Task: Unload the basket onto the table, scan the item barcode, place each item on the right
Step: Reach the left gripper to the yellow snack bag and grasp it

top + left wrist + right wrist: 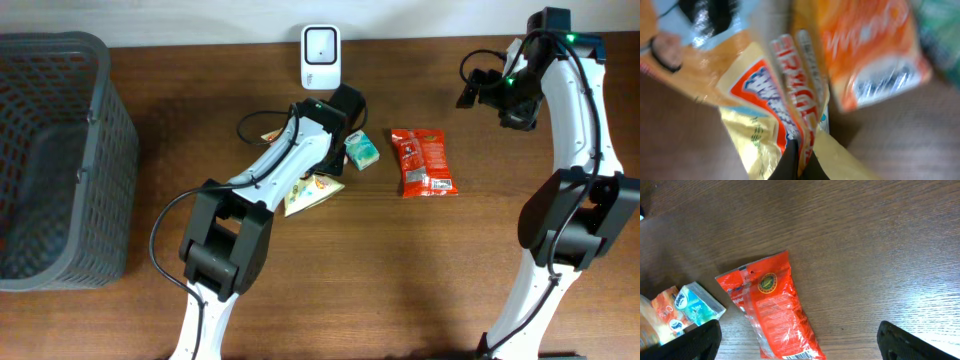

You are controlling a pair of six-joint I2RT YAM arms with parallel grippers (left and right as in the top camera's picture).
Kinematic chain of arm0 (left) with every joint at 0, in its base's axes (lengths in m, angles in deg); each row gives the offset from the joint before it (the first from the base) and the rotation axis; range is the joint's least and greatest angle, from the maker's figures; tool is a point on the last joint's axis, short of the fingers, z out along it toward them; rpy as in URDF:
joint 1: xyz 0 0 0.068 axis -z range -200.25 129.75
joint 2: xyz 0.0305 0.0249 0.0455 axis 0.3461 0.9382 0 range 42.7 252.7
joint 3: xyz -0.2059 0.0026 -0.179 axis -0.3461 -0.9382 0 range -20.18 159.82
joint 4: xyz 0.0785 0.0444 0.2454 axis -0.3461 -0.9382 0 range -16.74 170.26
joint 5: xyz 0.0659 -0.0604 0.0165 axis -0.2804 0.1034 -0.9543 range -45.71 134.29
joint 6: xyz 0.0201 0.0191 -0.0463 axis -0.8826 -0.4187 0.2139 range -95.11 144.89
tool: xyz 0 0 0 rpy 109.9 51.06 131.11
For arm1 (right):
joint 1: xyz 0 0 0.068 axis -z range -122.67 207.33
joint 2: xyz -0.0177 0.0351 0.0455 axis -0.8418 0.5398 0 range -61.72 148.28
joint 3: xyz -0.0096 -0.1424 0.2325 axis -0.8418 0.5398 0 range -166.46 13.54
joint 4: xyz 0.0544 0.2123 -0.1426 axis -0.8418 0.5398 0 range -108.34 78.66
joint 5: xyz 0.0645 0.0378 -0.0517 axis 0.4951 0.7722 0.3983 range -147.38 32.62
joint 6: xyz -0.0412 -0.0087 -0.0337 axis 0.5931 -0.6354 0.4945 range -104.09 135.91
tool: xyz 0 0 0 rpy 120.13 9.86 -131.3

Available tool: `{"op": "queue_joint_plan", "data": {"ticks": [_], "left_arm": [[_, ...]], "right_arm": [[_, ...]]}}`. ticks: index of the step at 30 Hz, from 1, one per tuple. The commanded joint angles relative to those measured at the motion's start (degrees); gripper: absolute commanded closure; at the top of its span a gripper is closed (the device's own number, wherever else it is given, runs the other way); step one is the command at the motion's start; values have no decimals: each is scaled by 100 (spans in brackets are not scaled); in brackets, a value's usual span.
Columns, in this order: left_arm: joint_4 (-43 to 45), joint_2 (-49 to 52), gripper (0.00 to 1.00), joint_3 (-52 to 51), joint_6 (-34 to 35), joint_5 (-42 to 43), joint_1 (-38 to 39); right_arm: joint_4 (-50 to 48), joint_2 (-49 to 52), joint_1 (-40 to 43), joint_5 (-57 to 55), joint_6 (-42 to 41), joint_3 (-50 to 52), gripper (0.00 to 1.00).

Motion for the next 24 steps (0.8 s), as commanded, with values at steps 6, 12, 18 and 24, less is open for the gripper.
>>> {"op": "queue_joint_plan", "data": {"ticks": [6, 12, 18, 24], "left_arm": [[-529, -160, 100, 994, -1091, 4885, -754], [-479, -153, 100, 990, -2736, 7213, -1593], [385, 688, 100, 881, -2420, 7272, -1386], [544, 1143, 97, 881, -2229, 6441, -1561]], "right_arm": [[17, -111, -15, -50, -46, -68, 1], [17, -111, -15, -50, -44, -68, 1], [17, -111, -15, -50, -46, -68, 1], [17, -111, -15, -50, -46, -68, 1]]}}
